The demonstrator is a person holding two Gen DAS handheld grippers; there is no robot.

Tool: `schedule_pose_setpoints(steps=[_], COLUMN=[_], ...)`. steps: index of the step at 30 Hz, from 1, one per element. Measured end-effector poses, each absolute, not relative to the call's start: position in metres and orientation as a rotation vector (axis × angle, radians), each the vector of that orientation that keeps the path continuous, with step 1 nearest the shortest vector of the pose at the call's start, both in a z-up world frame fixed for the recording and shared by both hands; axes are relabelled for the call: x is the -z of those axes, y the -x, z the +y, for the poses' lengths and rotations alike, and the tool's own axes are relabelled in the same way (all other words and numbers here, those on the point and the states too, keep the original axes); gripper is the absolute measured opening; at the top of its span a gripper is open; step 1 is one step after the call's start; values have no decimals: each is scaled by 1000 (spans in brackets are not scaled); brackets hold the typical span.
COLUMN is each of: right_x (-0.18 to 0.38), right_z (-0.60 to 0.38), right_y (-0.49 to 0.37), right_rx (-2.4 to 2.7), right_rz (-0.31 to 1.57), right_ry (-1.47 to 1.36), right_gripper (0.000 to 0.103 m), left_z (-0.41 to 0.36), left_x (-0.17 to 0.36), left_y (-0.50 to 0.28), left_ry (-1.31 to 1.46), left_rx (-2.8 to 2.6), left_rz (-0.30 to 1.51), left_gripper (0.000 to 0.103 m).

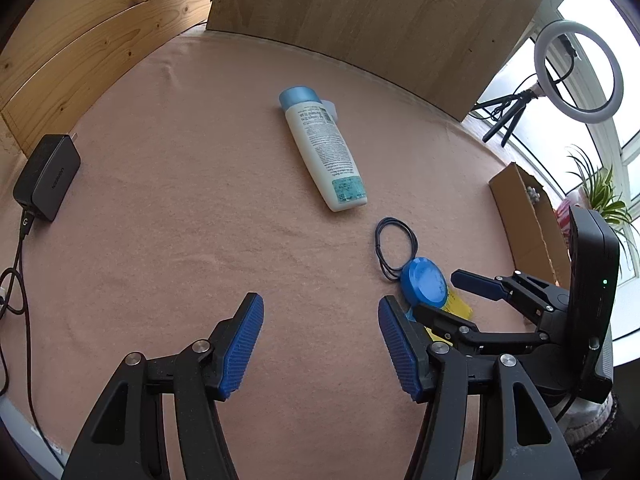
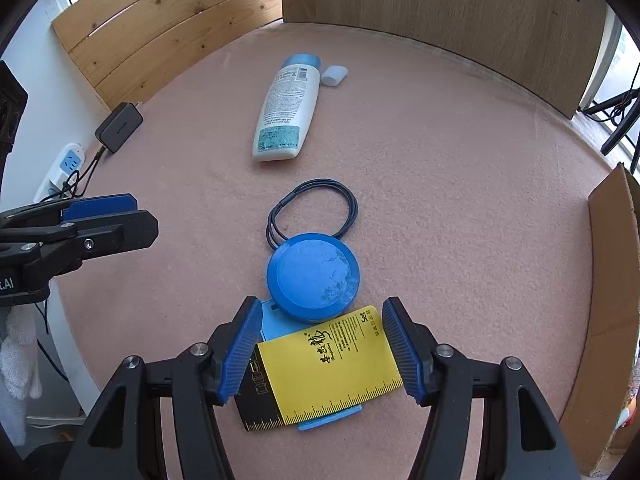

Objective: Organize objects
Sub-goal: 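Grasp the black cable loop with the left gripper while the right gripper grasps the blue round case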

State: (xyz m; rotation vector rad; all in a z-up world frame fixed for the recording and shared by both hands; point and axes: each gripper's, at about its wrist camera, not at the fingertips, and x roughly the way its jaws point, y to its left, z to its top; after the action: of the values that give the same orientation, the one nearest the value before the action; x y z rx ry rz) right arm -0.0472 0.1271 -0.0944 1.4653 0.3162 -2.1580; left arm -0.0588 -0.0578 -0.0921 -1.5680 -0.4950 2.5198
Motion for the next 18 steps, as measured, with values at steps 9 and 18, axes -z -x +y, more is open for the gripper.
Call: schedule_pose_setpoints(steps=[9,18], right_x=[102,101], right_z=[136,146], right_y=[60,68], right_rx=[2182,2214], right_rz=[296,260], right_ry=[-1491,-1500], right_gripper=[59,59], left_z=[-54,-38], left_x=[98,106], left_y=[65,78], left_ry=[1589,1592], left_rx=[-2500,-2464], left_rz=[-483,-454], left_gripper=[63,62])
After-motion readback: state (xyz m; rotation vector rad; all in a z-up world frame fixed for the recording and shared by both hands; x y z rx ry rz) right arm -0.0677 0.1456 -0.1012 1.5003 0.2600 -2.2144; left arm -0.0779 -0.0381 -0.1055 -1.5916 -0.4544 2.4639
